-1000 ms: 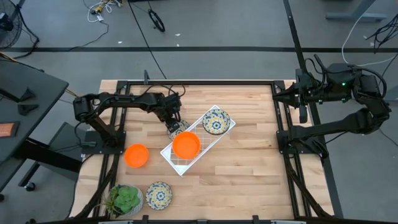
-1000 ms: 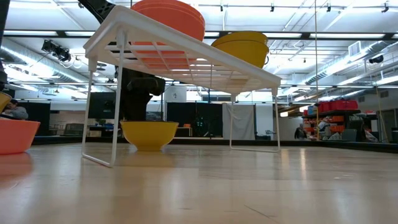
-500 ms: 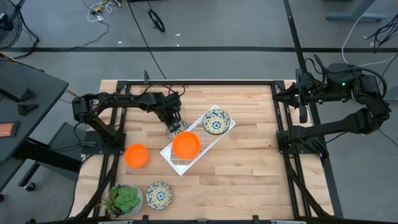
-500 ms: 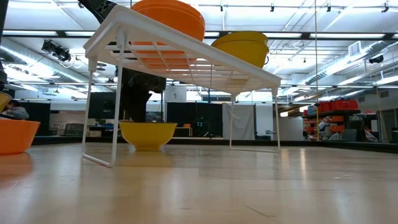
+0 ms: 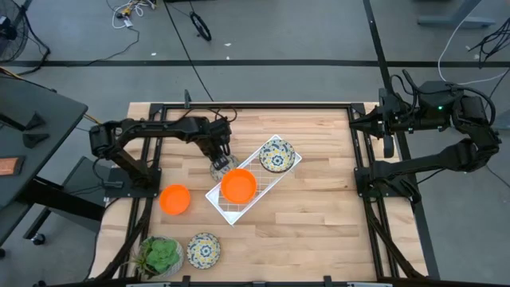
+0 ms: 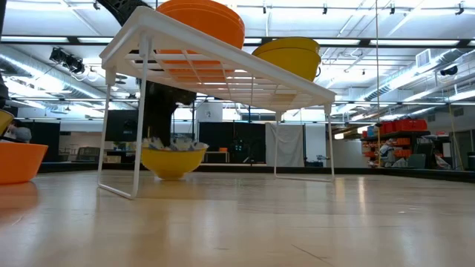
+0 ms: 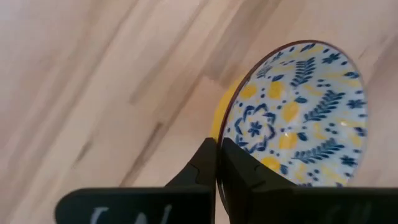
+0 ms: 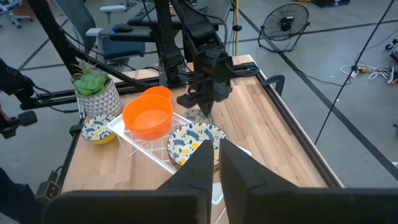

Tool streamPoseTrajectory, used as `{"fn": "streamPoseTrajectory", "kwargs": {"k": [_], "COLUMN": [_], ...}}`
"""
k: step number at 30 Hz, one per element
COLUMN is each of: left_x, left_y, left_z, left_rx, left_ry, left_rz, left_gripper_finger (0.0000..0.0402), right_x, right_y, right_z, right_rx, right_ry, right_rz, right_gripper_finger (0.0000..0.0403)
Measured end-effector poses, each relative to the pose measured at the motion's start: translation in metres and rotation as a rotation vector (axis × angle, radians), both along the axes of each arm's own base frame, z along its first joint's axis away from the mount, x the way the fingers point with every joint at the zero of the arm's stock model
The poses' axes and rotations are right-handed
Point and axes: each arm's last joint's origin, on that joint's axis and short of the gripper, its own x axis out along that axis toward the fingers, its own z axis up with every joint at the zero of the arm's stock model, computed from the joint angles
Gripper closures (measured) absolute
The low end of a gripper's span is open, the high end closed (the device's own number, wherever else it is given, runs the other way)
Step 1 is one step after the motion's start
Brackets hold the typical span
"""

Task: Pick & Place Mini bowls
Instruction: Stack the yellow patterned bowl on top of the yellow patterned bowl on the shelf

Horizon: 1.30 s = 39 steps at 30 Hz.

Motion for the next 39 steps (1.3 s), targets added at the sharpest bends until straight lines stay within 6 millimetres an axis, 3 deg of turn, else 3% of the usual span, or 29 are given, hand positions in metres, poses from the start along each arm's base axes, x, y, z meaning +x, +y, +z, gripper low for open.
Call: {"fn": "streamPoseTrajectory", "kwargs": {"k": [8, 16, 23, 29, 39], "left_x": [0.0, 0.007, -0.001, -0.006, -0.011], "left_y": [0.008, 0.016, 0.026, 0.027, 0.024], "left_z": [0.048, 0.108, 0.155, 0.183, 0.203], "left_rx": [0.093, 0.195, 0.253, 0.278, 0.267], "left_ry": [0.073, 0.02, -0.025, -0.067, -0.108], "left_rz": [-0.038, -0.06, -0.025, -0.014, -0.001], "left_gripper_finger": [0.0394, 0.0394, 0.0394, 0.0394, 0.0394], "right_x": [0.0, 0.0, 0.0, 0.0, 0.0], "right_y": [0.0, 0.0, 0.0, 0.0, 0.0], "right_z": [0.0, 0.0, 0.0, 0.0, 0.0], "right_rx": [0.0, 0.0, 0.0, 0.0, 0.0], "right_ry": [0.0, 0.0, 0.0, 0.0, 0.0], "right_rz": [0.0, 0.0, 0.0, 0.0, 0.0], "right_gripper_finger": [0.0371, 0.0371, 0.0371, 0.0371, 0.0371]}}
